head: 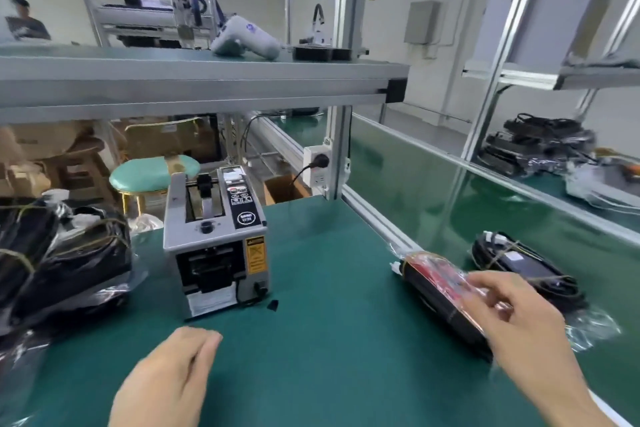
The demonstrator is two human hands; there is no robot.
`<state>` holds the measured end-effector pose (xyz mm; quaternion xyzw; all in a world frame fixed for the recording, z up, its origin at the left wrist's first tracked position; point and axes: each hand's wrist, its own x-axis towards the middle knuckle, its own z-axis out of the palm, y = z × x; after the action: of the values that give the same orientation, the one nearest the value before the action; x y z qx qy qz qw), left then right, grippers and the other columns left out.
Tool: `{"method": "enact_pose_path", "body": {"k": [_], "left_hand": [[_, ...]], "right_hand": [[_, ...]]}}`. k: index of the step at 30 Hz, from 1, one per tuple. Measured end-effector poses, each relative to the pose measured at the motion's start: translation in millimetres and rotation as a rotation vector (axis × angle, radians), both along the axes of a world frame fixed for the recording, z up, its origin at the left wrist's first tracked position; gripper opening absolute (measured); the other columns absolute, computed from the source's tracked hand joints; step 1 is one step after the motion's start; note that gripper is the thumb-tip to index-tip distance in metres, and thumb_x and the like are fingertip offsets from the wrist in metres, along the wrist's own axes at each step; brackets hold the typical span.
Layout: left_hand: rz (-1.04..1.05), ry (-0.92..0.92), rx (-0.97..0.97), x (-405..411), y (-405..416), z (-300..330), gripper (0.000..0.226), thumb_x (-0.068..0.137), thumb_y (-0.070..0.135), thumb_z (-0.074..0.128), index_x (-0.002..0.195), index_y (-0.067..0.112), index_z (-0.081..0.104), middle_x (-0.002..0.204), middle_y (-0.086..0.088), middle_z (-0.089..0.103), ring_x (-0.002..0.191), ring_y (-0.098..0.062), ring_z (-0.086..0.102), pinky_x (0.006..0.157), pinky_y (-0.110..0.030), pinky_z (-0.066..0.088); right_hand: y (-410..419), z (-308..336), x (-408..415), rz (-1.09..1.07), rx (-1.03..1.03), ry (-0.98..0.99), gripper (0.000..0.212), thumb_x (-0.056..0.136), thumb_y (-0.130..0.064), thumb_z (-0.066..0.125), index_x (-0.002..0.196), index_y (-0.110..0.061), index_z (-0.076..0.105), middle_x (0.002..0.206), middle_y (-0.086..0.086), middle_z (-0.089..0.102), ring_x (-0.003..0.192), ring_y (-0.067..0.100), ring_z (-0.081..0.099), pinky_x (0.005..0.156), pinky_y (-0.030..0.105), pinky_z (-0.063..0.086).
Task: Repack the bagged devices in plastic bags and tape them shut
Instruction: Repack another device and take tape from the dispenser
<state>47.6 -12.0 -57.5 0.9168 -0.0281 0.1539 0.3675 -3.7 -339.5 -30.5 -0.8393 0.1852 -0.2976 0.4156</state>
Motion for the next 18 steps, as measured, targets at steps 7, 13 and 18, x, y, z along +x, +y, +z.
{"method": "enact_pose_path", "body": {"k": [7,13,18], "left_hand": [[-0.15,0.073,-0.175,4,-47,-25,0.035,0.081,0.01,0.071,0.091,0.042,0.062,0.098,0.009,0.068,0.089,-0.02,0.061,0.076,-0.019,0.041],[-0.241,0.16,-0.226,8,-63,-27,0.034,0.083,0.011,0.07,0.088,0.044,0.061,0.085,0.023,0.065,0.087,-0.011,0.058,0.074,-0.026,0.038],[-0.244,0.205,-0.279,8,-63,-31,0.031,0.082,0.009,0.071,0.092,0.039,0.065,0.083,0.037,0.059,0.092,0.004,0.052,0.071,0.0,0.034]], "right_hand": [[-23,-4,18,-0.019,-0.699,0.573,0.102,0.067,-0.069,0.068,0.148,-0.026,0.023,0.149,-0.004,0.031,0.136,0.018,0.029,0.107,0.031,0.031],[-27,-52,29,-0.042,-0.79,0.558,0.101,0.068,-0.053,0.076,0.146,-0.028,0.017,0.141,-0.002,0.039,0.128,0.022,0.04,0.097,0.032,0.041],[-38,-54,24,-0.038,-0.748,0.405,0.078,0.075,-0.029,0.068,0.143,-0.032,0.031,0.135,-0.01,0.051,0.12,0.016,0.049,0.09,0.026,0.044]]}}
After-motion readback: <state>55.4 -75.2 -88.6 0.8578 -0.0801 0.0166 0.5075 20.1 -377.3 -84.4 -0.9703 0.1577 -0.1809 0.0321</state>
